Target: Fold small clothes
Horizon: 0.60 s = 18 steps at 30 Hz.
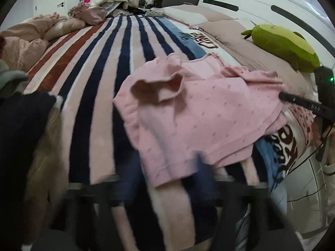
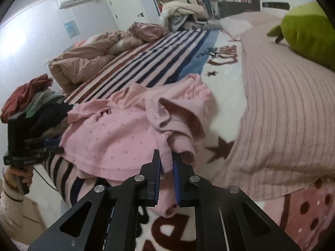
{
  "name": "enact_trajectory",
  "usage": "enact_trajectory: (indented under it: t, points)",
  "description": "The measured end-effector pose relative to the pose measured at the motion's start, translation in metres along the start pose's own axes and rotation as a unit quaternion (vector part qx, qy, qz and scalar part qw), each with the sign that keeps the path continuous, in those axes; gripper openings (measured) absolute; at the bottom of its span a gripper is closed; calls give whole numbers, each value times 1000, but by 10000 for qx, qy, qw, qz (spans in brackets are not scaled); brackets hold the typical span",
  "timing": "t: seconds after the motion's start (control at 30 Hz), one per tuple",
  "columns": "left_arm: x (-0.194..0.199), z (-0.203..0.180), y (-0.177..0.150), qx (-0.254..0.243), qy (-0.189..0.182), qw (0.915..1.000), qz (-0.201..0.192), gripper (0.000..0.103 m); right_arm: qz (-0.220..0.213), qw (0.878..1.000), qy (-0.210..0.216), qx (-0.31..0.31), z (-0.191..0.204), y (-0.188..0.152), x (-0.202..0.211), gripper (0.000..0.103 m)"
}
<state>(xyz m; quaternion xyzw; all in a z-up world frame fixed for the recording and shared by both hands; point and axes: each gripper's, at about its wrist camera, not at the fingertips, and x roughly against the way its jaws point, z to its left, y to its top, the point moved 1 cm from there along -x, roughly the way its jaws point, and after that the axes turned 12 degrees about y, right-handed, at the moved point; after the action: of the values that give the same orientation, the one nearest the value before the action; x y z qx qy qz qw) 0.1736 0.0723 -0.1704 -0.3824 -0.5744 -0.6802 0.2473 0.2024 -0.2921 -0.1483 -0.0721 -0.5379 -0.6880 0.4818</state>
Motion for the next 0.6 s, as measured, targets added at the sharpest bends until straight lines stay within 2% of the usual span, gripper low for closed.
enact_trajectory:
  t: [0.2,0.37,0.43,0.5,0.53,0.6]
  points:
    - [-8,-4,-12,20,-103,9999,53,70,77,9999,101,50,9,5,0,5]
    - [-3,-18,-13,-139,43,9998,-142,49,8,9999,101,125,17,7,1,5]
    - [-2,-23,-13,-349,266,9989,-185,24,4,9998,107,156,19,8,1,5]
    - [-1,-25,-15,-519,555,9968,-239,15,3,9998,94,185,20,9,1,5]
    - [1,-25,-15,-542,554,9966,-264,9,-9,9998,69,206,21,10,1,5]
    - [4,-23,-16,-497,505,9971,-290,7,-33,9997,49,240,22,11,1,5]
